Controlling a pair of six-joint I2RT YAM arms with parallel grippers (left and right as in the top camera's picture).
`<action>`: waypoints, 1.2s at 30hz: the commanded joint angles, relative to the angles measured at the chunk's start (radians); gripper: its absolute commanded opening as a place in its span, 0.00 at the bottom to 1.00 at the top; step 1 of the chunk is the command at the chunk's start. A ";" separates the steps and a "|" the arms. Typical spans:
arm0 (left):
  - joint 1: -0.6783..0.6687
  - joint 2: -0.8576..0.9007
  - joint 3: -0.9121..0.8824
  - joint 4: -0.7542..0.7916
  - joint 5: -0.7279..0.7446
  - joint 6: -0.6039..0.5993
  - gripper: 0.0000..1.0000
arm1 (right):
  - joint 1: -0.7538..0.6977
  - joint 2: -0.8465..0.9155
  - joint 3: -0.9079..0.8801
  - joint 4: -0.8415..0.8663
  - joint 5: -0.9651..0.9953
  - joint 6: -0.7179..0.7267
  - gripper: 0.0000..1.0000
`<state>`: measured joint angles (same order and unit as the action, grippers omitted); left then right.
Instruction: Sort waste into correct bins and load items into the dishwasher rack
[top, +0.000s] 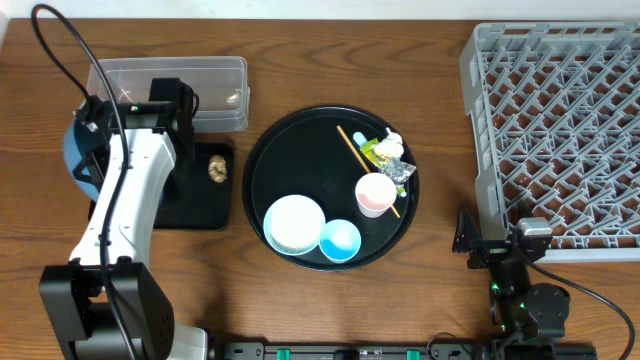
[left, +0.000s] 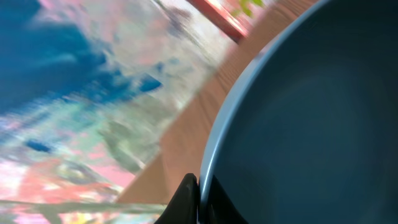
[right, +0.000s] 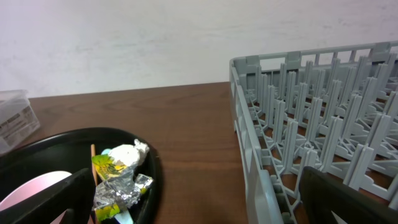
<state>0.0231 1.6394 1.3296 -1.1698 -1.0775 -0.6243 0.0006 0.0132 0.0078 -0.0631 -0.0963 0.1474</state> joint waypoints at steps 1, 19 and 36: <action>0.004 -0.053 0.016 0.000 0.146 -0.008 0.06 | -0.003 0.000 -0.002 -0.003 0.002 -0.014 0.99; 0.004 -0.496 0.063 -0.010 0.609 -0.008 0.06 | -0.003 0.000 -0.002 -0.003 0.002 -0.014 0.99; -0.017 -0.502 0.019 -0.020 1.500 0.032 0.06 | -0.003 0.000 -0.002 -0.003 0.002 -0.014 0.99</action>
<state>0.0208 1.1290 1.3582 -1.1992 0.2462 -0.6205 0.0006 0.0132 0.0082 -0.0631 -0.0963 0.1474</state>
